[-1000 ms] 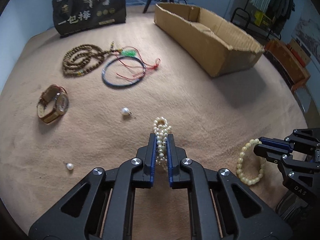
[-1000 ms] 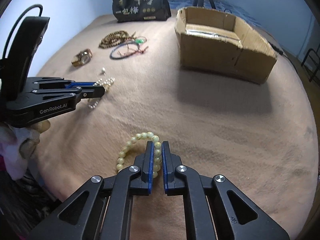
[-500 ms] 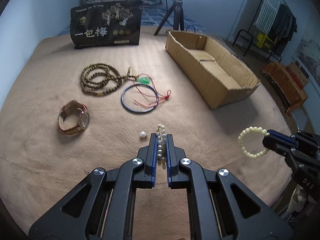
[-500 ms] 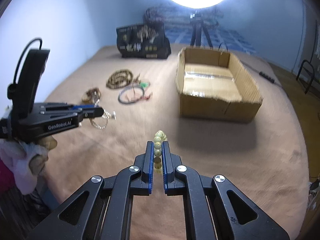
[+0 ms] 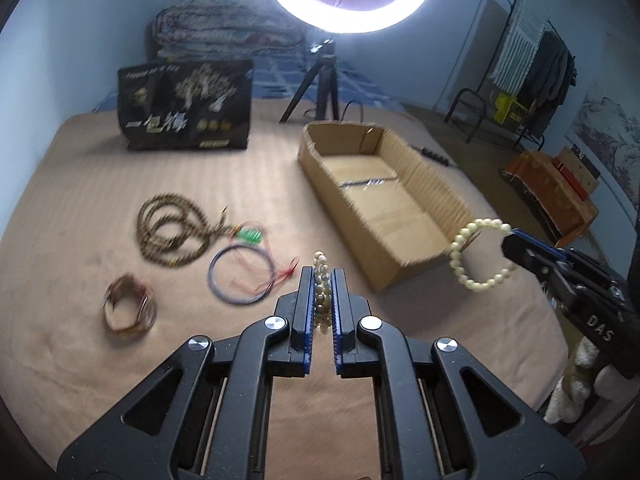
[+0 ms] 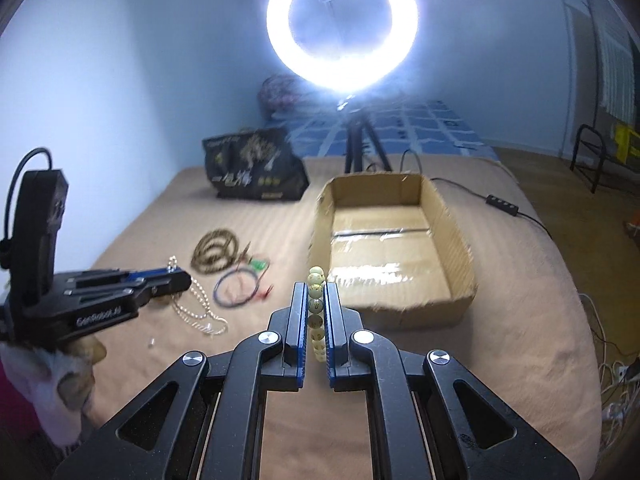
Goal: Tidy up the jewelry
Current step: 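Carry the pearl necklace and bracelet in both tools over the cardboard box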
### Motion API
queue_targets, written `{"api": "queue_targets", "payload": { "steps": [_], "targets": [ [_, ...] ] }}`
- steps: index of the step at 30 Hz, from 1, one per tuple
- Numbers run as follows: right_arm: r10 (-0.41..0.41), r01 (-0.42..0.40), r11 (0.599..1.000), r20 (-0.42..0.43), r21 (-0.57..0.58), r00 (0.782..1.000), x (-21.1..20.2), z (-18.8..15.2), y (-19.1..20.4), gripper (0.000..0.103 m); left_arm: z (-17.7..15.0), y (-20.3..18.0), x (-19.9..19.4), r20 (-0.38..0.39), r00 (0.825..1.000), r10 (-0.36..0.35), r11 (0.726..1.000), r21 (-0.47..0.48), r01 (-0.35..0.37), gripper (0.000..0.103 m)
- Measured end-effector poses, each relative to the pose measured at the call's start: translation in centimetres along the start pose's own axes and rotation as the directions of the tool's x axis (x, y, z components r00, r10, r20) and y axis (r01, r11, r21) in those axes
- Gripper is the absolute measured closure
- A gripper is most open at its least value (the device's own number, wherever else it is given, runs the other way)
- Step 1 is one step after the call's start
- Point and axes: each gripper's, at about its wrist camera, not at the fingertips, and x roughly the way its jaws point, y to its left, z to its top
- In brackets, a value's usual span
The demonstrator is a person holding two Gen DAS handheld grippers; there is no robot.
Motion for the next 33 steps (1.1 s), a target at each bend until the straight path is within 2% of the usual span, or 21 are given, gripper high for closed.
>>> {"api": "queue_targets", "payload": {
  "steps": [11, 18, 24, 29, 33],
  "targets": [
    [-0.046, 0.041, 0.994, 0.039, 0.104, 0.998, 2.1, 2.8, -3.9, 0.097, 4.5, -3.3, 3.2, 0.028, 0.997, -0.065, 0.998, -0.004, 0.065, 0.098],
    [-0.075, 0.071, 0.985, 0.022, 0.156, 0.997, 4.7, 3.8, -6.3, 0.097, 6.5, -4.9, 5.5, 0.030, 0.995, -0.100, 0.995, -0.012, 0.100, 0.098],
    [-0.107, 0.107, 0.976, -0.009, 0.192, 0.994, 6.5, 3.7, -8.1, 0.097, 8.2, -5.9, 6.0, 0.056, 0.989, -0.135, 0.991, -0.007, 0.136, 0.098],
    [-0.111, 0.117, 0.969, -0.040, 0.218, 0.993, 7.5, 3.3, -9.1, 0.097, 8.3, -6.0, 8.3, 0.009, 0.991, -0.137, 0.990, -0.016, 0.137, 0.098],
    [-0.113, 0.125, 0.967, -0.063, 0.222, 0.992, 8.0, 3.2, -9.3, 0.097, 7.6, -6.1, 10.3, -0.044, 0.994, -0.105, 0.994, -0.006, 0.105, 0.098]
  ]
}}
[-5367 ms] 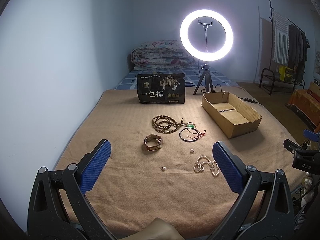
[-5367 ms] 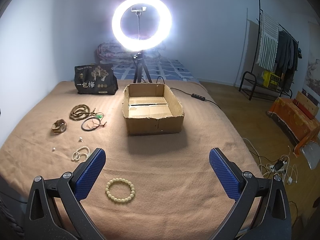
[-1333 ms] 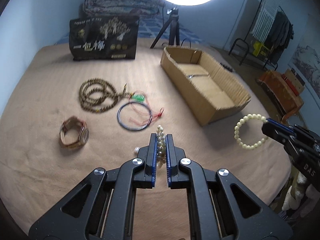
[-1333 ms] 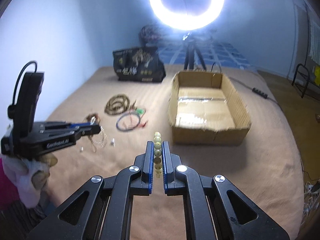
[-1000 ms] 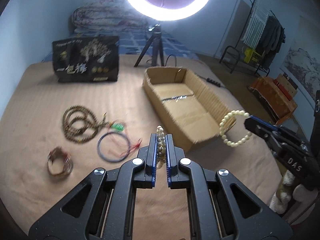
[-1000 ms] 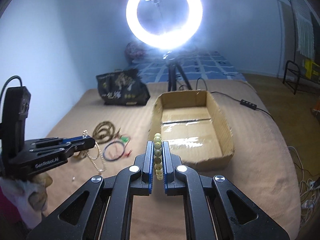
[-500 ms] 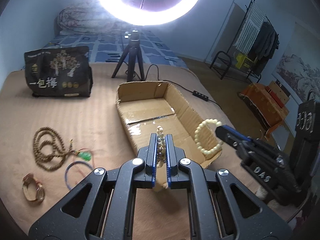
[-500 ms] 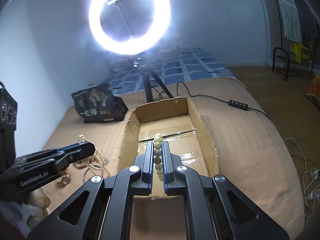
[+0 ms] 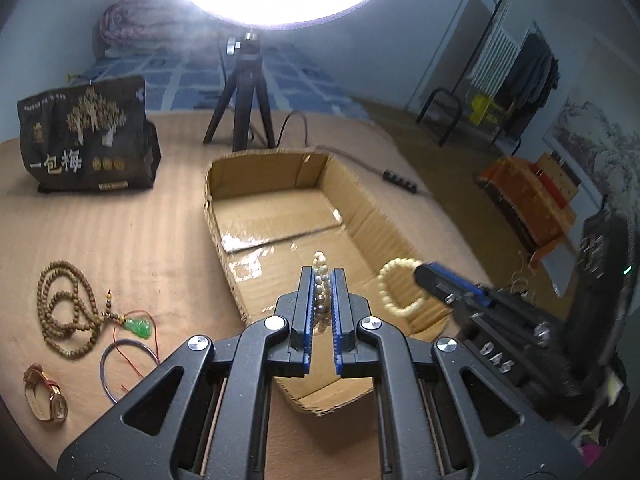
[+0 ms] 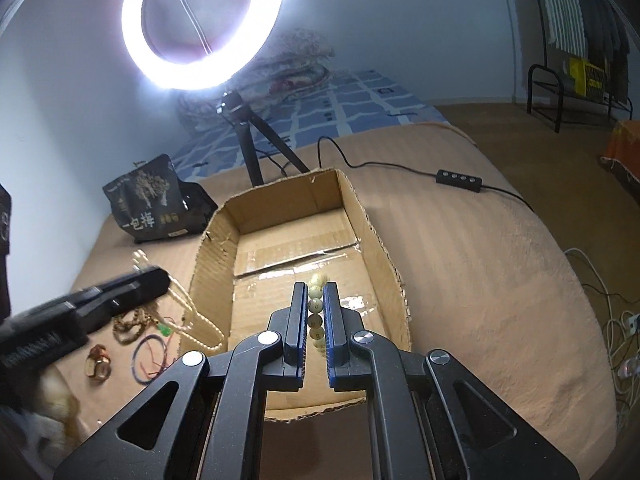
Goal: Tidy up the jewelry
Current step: 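Carry the pearl necklace and bracelet in both tools over the cardboard box, then open both tools to drop the necklace and bracelet into the box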
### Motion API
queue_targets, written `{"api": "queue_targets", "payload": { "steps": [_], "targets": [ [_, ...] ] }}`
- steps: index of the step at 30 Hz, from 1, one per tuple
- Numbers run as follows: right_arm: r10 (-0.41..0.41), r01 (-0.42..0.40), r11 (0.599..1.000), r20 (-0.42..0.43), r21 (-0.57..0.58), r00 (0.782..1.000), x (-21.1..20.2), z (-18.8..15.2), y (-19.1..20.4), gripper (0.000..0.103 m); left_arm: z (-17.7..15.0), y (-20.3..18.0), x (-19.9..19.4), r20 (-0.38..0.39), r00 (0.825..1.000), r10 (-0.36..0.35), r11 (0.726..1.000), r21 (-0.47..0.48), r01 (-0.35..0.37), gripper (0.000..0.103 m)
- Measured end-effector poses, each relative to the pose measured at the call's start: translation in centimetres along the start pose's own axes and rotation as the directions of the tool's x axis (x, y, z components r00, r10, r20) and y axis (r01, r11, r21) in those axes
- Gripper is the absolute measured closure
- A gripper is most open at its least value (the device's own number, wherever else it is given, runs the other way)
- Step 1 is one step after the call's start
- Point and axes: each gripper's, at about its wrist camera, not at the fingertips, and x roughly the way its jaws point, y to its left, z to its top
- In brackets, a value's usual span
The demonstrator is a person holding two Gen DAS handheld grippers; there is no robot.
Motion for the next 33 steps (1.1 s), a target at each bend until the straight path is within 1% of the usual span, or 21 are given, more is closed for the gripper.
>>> {"api": "queue_targets", "payload": {
  "steps": [3, 4, 5, 7, 9, 15, 21, 23, 24, 25, 27, 29, 30, 31, 32, 33],
  "targets": [
    [-0.027, 0.027, 1.000, -0.012, 0.010, 1.000, 0.3, 0.0, -0.3, 0.096, -0.3, 0.1, 0.6, -0.023, 0.999, 0.026, 1.000, 0.009, -0.026, 0.096],
    [-0.035, 0.035, 0.999, -0.019, 0.012, 0.999, 0.3, 0.1, -0.4, 0.093, -0.4, 0.0, 0.6, -0.025, 0.999, 0.030, 0.999, 0.014, -0.030, 0.090],
    [-0.038, 0.038, 0.999, -0.021, 0.017, 0.999, 0.3, 0.1, -0.5, 0.090, -0.4, 0.1, 0.6, -0.022, 0.999, 0.038, 0.999, 0.018, -0.038, 0.081],
    [-0.037, 0.038, 0.999, -0.011, 0.034, 0.999, -0.1, 0.2, -0.8, 0.075, -0.5, 0.2, 0.4, -0.014, 0.999, 0.052, 0.998, 0.027, -0.051, 0.075],
    [-0.037, 0.037, 0.998, 0.003, 0.041, 0.999, -0.5, 0.3, -0.9, 0.072, -0.5, 0.3, 0.2, -0.011, 0.998, 0.062, 0.997, 0.035, -0.062, 0.075],
    [-0.045, 0.044, 0.998, 0.027, 0.046, 0.999, -1.6, 0.7, -0.5, 0.072, -0.7, 0.9, -1.1, 0.004, 0.996, 0.091, 0.995, 0.044, -0.091, 0.075],
    [-0.052, 0.051, 0.999, 0.047, 0.020, 0.998, -2.6, 1.0, 0.6, 0.071, -0.7, 1.7, -3.2, 0.034, 0.992, 0.124, 0.990, 0.067, -0.126, 0.075],
    [-0.051, 0.051, 0.999, 0.054, 0.003, 0.997, -2.9, 1.0, 1.3, 0.060, -0.8, 2.3, -4.0, 0.045, 0.989, 0.141, 0.987, 0.071, -0.143, 0.075],
    [-0.049, 0.050, 0.999, 0.061, -0.004, 0.997, -3.1, 0.9, 1.6, 0.052, -0.8, 2.7, -4.4, 0.048, 0.988, 0.149, 0.986, 0.070, -0.152, 0.075],
    [-0.046, 0.047, 0.999, 0.074, -0.013, 0.996, -3.4, 0.9, 2.0, 0.048, -0.8, 3.2, -4.9, 0.052, 0.986, 0.158, 0.985, 0.068, -0.162, 0.075],
    [-0.033, 0.035, 0.999, 0.091, -0.025, 0.995, -3.9, 0.9, 2.7, 0.046, -0.9, 4.4, -5.6, 0.059, 0.983, 0.176, 0.982, 0.061, -0.179, 0.073],
    [-0.003, 0.006, 0.999, 0.100, -0.031, 0.995, -4.1, 0.9, 3.6, 0.039, -0.9, 5.8, -6.7, 0.070, 0.979, 0.192, 0.979, 0.049, -0.196, 0.054],
    [0.012, -0.008, 0.999, 0.107, -0.033, 0.994, -4.2, 0.9, 4.1, 0.030, -0.9, 6.3, -7.2, 0.078, 0.976, 0.202, 0.978, 0.044, -0.206, 0.049],
    [0.025, -0.021, 0.999, 0.114, -0.034, 0.993, -4.3, 0.8, 4.5, 0.024, -1.0, 6.9, -7.9, 0.093, 0.972, 0.217, 0.974, 0.039, -0.222, 0.040],
    [0.034, -0.030, 0.999, 0.119, -0.038, 0.992, -4.3, 0.7, 4.9, 0.024, -1.0, 7.4, -8.5, 0.105, 0.967, 0.231, 0.971, 0.037, -0.236, 0.034],
    [0.046, -0.041, 0.998, 0.122, -0.046, 0.991, -4.3, 0.6, 5.6, 0.024, -1.1, 8.0, -9.2, 0.120, 0.961, 0.248, 0.967, 0.036, -0.254, 0.031]
  ]
}}
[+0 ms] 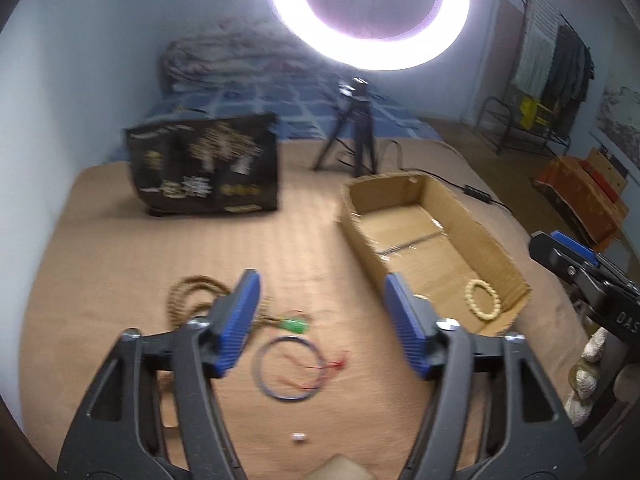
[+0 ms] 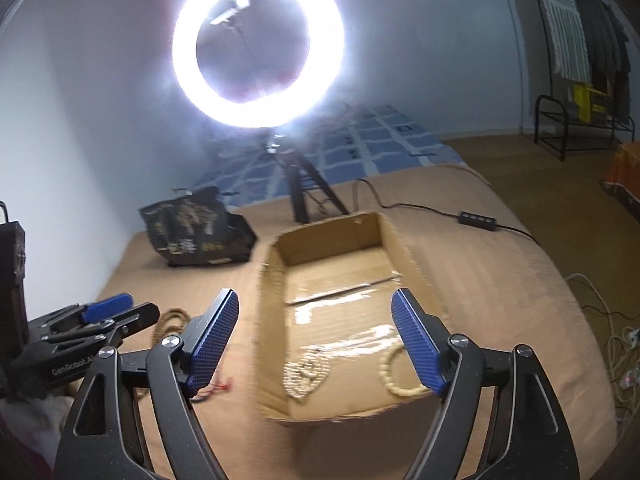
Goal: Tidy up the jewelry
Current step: 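Open both tools to drop the necklace and bracelet into the box, then move left tool to the brown leather watch while right tool reaches the jade pendant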
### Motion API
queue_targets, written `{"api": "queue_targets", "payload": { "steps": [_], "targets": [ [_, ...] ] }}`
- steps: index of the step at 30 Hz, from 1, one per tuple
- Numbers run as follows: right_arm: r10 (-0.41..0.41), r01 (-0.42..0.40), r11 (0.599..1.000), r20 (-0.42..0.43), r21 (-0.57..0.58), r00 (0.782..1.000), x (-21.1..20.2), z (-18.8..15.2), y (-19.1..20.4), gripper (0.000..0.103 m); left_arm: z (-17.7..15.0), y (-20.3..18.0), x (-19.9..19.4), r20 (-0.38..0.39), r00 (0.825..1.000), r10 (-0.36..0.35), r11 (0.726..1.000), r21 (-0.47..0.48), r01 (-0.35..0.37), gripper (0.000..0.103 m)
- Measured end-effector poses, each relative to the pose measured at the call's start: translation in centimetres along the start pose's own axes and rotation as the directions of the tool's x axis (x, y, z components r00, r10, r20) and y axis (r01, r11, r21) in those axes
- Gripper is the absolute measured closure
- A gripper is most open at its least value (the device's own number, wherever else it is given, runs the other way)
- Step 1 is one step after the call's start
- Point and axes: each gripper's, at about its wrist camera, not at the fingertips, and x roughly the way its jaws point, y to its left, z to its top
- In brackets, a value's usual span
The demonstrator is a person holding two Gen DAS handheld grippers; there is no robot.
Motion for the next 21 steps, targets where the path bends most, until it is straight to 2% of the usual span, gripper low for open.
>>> {"api": "queue_targets", "payload": {
  "steps": [4, 11, 14, 17, 21],
  "targets": [
    [0.041, -0.043, 0.998, -0.030, -0.048, 0.999, 0.9, -0.5, 2.7, 0.023, -0.4, 3.1, -1.0, 0.006, 0.998, 0.054, 0.999, -0.006, -0.054, 0.030],
    [0.106, -0.122, 0.985, -0.130, -0.121, 0.986, 3.2, -2.3, 7.0, 0.023, -2.9, 9.0, -1.4, -0.052, 0.993, 0.102, 0.992, -0.071, -0.105, 0.030],
    [0.132, -0.160, 0.977, -0.186, -0.143, 0.974, 4.4, -3.4, 8.7, 0.023, -4.6, 11.0, -1.5, -0.084, 0.990, 0.117, 0.988, -0.095, -0.125, 0.030],
    [0.156, -0.207, 0.961, -0.255, -0.186, 0.954, 5.4, -4.9, 10.5, 0.023, -6.4, 12.9, -1.3, -0.136, 0.987, 0.088, 0.985, -0.138, -0.107, 0.030],
    [0.147, -0.233, 0.944, -0.333, -0.234, 0.931, 6.6, -7.1, 12.3, 0.023, -8.2, 14.2, -1.4, -0.163, 0.982, 0.097, 0.982, -0.144, -0.121, 0.030]
  ]
}}
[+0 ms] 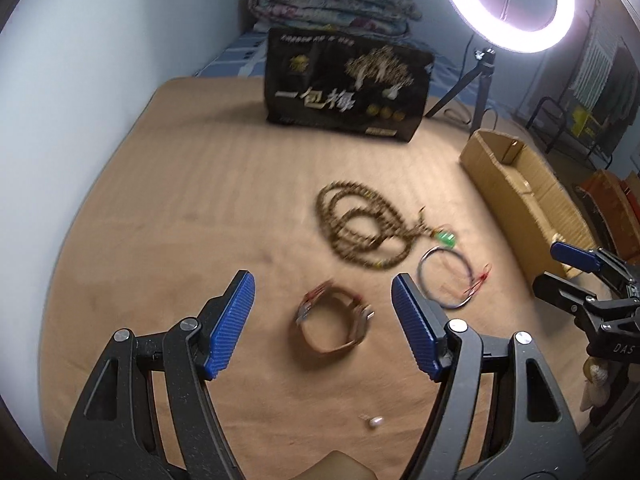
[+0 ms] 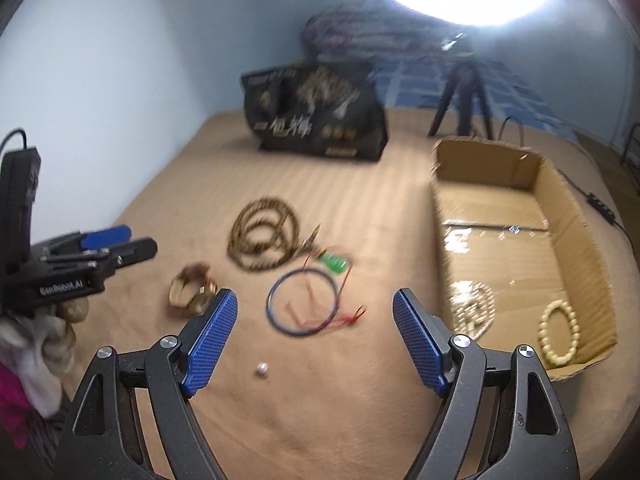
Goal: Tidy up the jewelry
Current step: 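Move left tool to the brown leather watch while right tool reaches the jade pendant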
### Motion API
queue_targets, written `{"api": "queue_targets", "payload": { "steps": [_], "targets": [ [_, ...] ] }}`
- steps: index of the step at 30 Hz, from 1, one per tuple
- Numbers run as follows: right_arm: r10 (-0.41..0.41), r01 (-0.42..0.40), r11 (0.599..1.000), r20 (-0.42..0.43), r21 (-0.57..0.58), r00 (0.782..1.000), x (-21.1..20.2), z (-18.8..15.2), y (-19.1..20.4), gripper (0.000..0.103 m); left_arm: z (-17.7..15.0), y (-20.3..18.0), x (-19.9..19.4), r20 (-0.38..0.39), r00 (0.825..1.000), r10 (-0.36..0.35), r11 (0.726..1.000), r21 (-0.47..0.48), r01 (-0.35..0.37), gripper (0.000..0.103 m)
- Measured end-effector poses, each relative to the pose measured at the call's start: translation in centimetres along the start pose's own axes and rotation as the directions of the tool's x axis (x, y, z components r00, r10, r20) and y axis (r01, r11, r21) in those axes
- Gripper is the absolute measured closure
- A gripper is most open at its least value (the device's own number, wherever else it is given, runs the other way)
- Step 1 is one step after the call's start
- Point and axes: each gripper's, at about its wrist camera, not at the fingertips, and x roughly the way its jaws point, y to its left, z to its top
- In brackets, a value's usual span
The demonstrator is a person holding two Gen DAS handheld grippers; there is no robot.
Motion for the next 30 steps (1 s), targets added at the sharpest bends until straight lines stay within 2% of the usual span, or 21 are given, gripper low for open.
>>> {"api": "queue_targets", "payload": {
  "steps": [4, 8, 15, 23, 25, 26, 30],
  "targets": [
    [-0.021, 0.019, 0.999, -0.044, -0.034, 0.999, 1.3, -0.9, 0.5, 0.023, -1.1, 1.1, 1.0, -0.045, 0.999, -0.013, 0.999, -0.030, 0.012, 0.030],
    [-0.035, 0.034, 0.999, -0.050, -0.012, 0.998, 2.0, -0.8, 0.0, 0.023, -1.4, 1.6, 2.1, -0.079, 0.996, -0.029, 0.998, -0.054, 0.025, 0.030],
    [-0.014, 0.017, 0.997, -0.045, 0.075, 0.999, 3.5, 0.6, -1.4, 0.023, -1.4, 2.0, 3.6, -0.104, 0.994, -0.039, 0.996, -0.088, 0.030, 0.030],
    [-0.049, 0.052, 0.998, -0.076, 0.040, 0.996, 6.8, 2.6, -0.9, 0.024, -1.7, 1.7, 4.8, -0.125, 0.991, -0.040, 0.997, -0.076, 0.030, 0.034],
    [-0.058, 0.060, 0.998, -0.093, 0.018, 0.994, 7.9, 3.0, -0.7, 0.032, -1.7, 1.7, 5.2, -0.132, 0.990, -0.037, 0.997, -0.071, 0.028, 0.036],
    [-0.057, 0.059, 0.998, -0.101, 0.018, 0.993, 8.2, 3.1, -0.8, 0.034, -1.8, 1.6, 5.5, -0.141, 0.989, -0.037, 0.997, -0.068, 0.028, 0.040],
    [-0.061, 0.062, 0.998, -0.131, 0.000, 0.989, 9.7, 3.0, -0.7, 0.044, -2.0, 1.5, 6.6, -0.165, 0.986, -0.020, 0.998, -0.058, 0.011, 0.045]
  ]
}}
